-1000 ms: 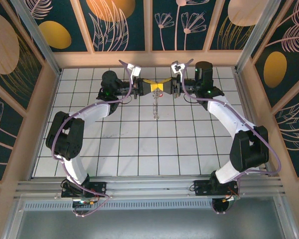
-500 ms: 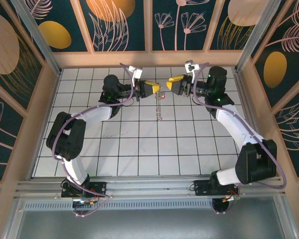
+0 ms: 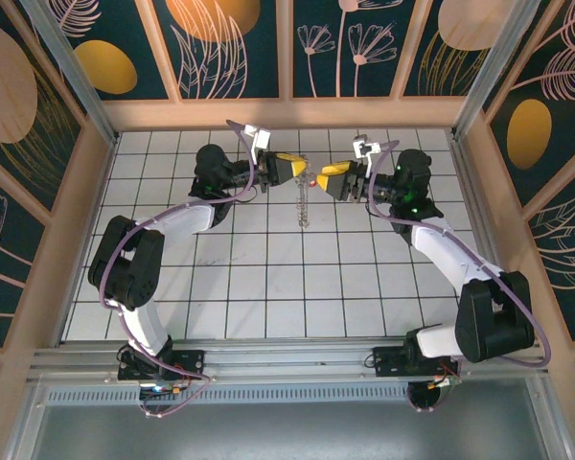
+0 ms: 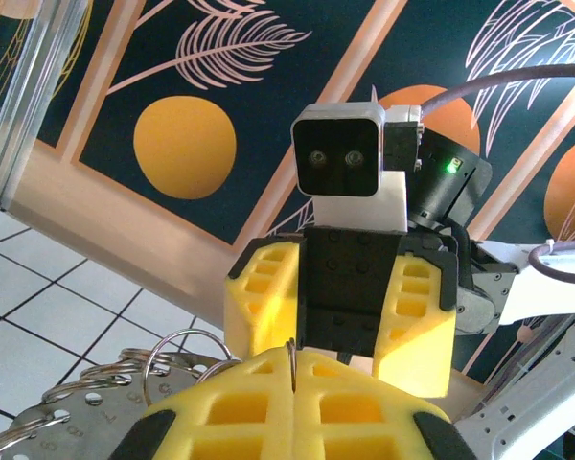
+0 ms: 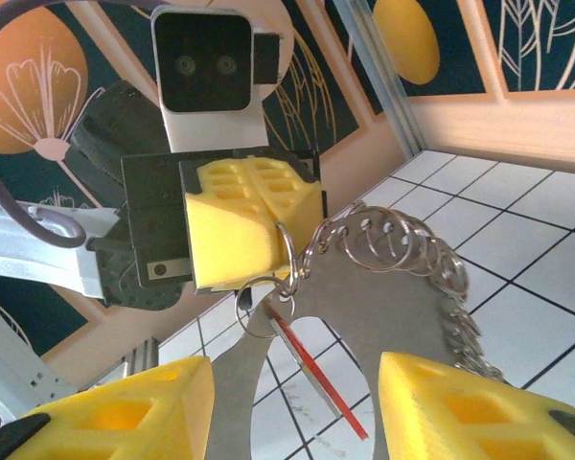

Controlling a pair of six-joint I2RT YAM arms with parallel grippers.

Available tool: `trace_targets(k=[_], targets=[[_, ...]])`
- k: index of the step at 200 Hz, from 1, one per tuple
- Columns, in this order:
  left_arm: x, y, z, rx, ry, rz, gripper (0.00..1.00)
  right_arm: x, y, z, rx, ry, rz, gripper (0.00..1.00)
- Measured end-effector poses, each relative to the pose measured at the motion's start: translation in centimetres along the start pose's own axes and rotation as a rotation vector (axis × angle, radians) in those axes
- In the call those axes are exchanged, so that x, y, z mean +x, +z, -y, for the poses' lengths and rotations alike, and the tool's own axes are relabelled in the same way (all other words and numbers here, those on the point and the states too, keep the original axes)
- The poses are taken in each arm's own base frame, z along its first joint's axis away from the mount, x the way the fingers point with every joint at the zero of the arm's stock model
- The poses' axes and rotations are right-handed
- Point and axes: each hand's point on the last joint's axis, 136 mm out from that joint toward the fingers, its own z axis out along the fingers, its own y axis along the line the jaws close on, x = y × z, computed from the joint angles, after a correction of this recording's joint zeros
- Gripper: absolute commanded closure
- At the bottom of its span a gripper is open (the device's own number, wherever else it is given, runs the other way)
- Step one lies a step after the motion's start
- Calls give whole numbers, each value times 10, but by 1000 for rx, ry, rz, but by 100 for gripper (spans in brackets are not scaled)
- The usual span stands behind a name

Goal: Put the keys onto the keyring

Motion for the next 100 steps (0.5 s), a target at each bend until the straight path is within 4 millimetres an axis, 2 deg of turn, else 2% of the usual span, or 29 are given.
trace_targets(k=[52, 62, 87, 100], targets=[[-4, 0, 4, 6, 9, 6, 100, 16, 16, 4, -30, 26, -33, 54], [-4, 0, 5, 7, 9, 7, 100, 21, 20, 5, -37, 33, -44, 60], [-4, 0, 5, 7, 8, 7, 100, 28, 26, 2, -61, 45, -65, 87], [-5, 0, 4, 2, 8, 12, 100, 29, 27, -1, -72, 41, -69, 98]])
